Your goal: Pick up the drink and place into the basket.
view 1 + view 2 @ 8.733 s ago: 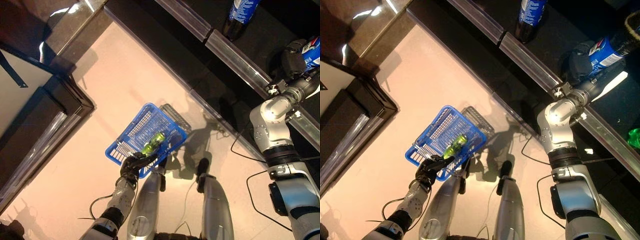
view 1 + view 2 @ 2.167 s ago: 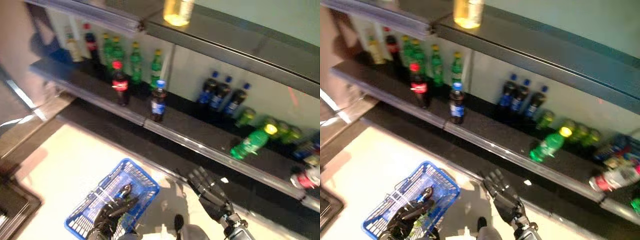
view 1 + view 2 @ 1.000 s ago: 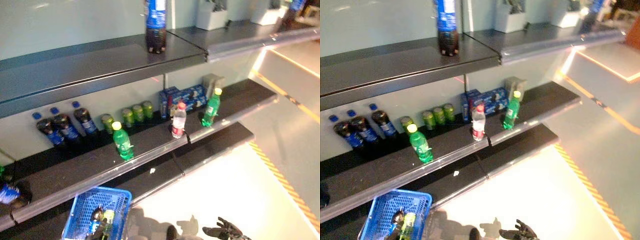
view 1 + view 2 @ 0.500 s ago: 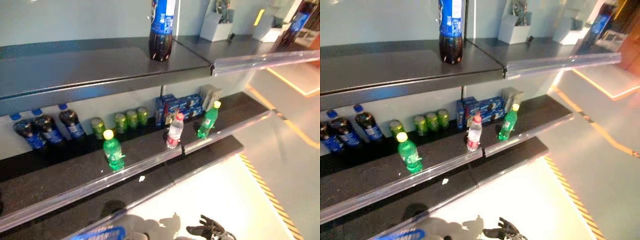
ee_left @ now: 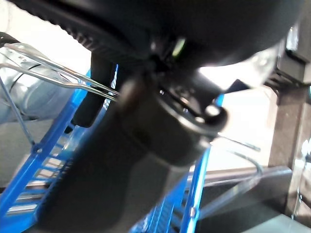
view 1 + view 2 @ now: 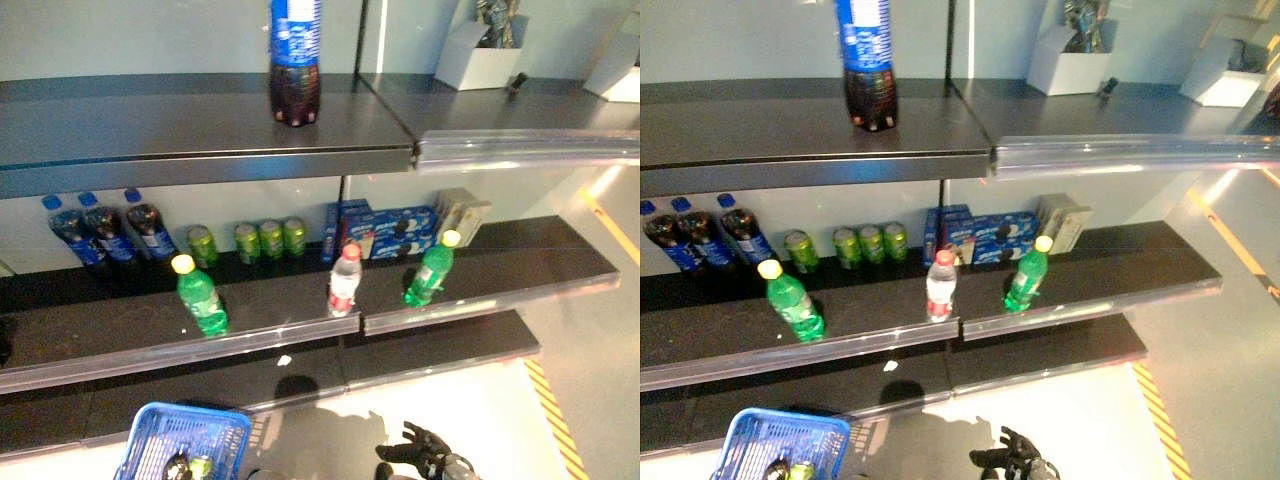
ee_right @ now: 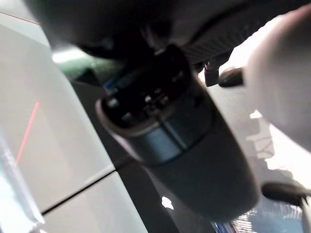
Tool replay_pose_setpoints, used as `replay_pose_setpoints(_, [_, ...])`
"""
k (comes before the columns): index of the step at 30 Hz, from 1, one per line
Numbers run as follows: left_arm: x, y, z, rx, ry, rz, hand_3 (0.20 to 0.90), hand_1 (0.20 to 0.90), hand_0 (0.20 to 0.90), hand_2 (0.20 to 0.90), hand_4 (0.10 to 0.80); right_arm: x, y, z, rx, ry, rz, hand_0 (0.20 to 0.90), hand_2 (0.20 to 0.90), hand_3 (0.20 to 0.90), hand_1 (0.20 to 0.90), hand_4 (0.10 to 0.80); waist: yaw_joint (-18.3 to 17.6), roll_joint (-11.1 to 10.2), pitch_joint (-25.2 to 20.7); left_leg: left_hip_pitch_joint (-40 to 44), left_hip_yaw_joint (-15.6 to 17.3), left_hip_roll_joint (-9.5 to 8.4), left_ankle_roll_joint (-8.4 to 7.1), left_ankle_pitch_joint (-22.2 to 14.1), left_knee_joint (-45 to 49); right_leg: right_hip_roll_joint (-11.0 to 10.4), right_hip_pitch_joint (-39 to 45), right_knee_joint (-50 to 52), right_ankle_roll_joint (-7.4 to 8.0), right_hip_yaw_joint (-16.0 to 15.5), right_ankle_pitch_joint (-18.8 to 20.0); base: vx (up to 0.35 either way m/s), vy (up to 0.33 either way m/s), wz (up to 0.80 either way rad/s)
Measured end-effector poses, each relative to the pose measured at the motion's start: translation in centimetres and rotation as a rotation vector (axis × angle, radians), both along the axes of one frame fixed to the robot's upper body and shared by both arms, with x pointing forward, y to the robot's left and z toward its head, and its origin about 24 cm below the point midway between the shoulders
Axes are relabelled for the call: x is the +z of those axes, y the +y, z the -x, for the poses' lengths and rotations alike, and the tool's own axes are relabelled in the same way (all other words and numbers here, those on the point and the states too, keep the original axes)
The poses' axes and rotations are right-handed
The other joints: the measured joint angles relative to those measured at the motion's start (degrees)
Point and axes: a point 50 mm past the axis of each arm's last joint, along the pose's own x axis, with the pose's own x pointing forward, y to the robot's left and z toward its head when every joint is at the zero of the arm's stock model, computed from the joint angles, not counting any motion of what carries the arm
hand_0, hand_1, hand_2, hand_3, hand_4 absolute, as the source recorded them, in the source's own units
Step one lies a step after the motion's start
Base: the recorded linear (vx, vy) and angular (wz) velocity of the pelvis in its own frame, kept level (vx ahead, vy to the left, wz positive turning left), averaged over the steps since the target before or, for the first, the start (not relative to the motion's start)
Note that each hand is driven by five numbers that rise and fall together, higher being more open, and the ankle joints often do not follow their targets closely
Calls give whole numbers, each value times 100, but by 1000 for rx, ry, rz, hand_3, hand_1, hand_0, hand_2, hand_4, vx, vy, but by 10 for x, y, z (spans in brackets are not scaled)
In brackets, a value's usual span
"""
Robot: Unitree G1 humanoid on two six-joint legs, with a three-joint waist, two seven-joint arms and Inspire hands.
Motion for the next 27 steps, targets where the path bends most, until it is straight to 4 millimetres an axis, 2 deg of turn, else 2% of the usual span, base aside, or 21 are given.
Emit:
replay_pose_setpoints(1, [2,5,-8,-22,-13,-18,200,300,300,300,100,1,-2,0,-4,0,2,900,900,900,900,800,-20,-102,-6,-150,95,7,18,233,92,-26,18,-49,-104,-196,2,-53,-362,81])
replay_pose_setpoints(2, [5,9,-20,-46,-37,-33,200,300,300,300,100,1,-6,2,-17,8,12,900,900,900,900,800,-36,-175,3,-448,369,-33,71,651,172,-24,111,-184,-155,-525,59,-59,-218,122])
replay_pose_setpoints(3, [9,14,-38,-83,-76,-50,200,300,300,300,100,0,-10,9,-45,21,18,900,900,900,900,800,-63,-279,14,-673,741,-59,-3,1086,155,-115,236,-377,-239,-838,110,-92,-185,165])
replay_pose_setpoints(4, [13,16,-55,-116,-124,-62,200,300,300,300,100,-2,-11,14,-69,38,15,900,900,900,900,800,-122,-379,22,-756,1029,-35,13,1314,62,-164,330,-579,-324,-1186,111,-106,-134,154])
replay_pose_setpoints(5, [14,13,-63,-144,-152,-58,200,300,300,300,100,-3,-17,19,-94,45,24,900,900,900,900,800,-109,-374,80,-748,1494,-114,21,1049,370,-195,418,-671,-401,-1493,117,-138,-148,102])
replay_pose_setpoints(7, [10,10,-53,-137,-128,-40,200,300,300,300,100,-1,-21,16,-96,9,27,900,900,900,900,800,-217,-392,50,-707,1819,-434,105,469,762,-297,439,-690,-407,-1665,122,-73,-34,42])
replay_pose_setpoints(8, [8,7,-50,-128,-115,-29,200,300,300,300,100,0,-24,16,-100,-4,26,900,900,900,900,800,-285,-316,78,-657,1923,-491,125,402,646,-266,420,-678,-402,-1669,120,-19,-5,44])
replay_pose_setpoints(11, [6,-1,-51,-119,-131,-3,200,300,300,300,100,-3,-29,23,-104,23,32,900,900,900,900,800,-328,-145,172,-460,1900,-529,136,380,137,-172,412,-687,-335,-1611,145,-10,55,31])
replay_pose_setpoints(13, [4,-8,-52,-125,-135,19,200,300,300,300,100,-6,-30,32,-102,47,31,900,900,900,900,800,-401,12,176,-322,1918,-518,129,336,-272,-108,482,-673,-243,-1472,149,3,100,56])
replay_pose_setpoints(14, [3,-8,-50,-130,-132,21,200,300,300,300,100,-7,-27,35,-99,55,20,900,900,900,900,800,-374,2,169,-307,1912,-554,153,346,-330,-119,484,-620,-215,-1327,115,-6,142,44])
replay_pose_setpoints(16, [0,-12,-41,-122,-112,37,200,300,300,300,100,-7,-22,32,-70,45,14,900,900,900,900,800,-326,8,153,-219,1897,-646,186,332,-389,-205,534,-542,-164,-1278,72,-11,129,7])
replay_pose_setpoints(19, [-5,-19,-15,-104,-48,71,200,300,300,300,100,-4,-11,25,0,8,8,900,900,900,900,800,-333,21,58,-109,1877,-757,225,363,-569,-315,594,-495,-71,-1283,1,-13,127,18])
replay_pose_setpoints(23, [-9,-28,12,-98,45,130,200,300,300,300,100,10,4,8,63,-106,-6,900,900,900,900,800,-342,8,-31,-17,1729,-922,342,487,-774,-375,681,-480,23,-1233,-62,-15,110,27])
replay_pose_setpoints(25, [-10,-30,16,-108,74,139,200,300,300,300,100,26,9,-2,71,-201,-3,900,900,900,900,800,-410,0,-37,-7,1553,-1026,390,541,-834,-373,702,-373,85,-931,-171,-21,55,56])
replay_pose_setpoints(26, [-10,-29,16,-114,87,135,200,300,300,300,100,36,10,-9,68,-261,7,900,900,900,900,800,-561,-25,-50,-1,1357,-1108,427,589,-864,-381,711,-284,132,-593,-316,-26,2,71])
replay_pose_setpoints(27, [-9,-27,17,-114,96,129,200,300,300,300,100,41,9,-14,66,-295,15,900,900,900,900,800,-640,-52,-63,12,1284,-1142,433,625,-907,-387,737,-285,155,-452,-356,-34,-16,58])
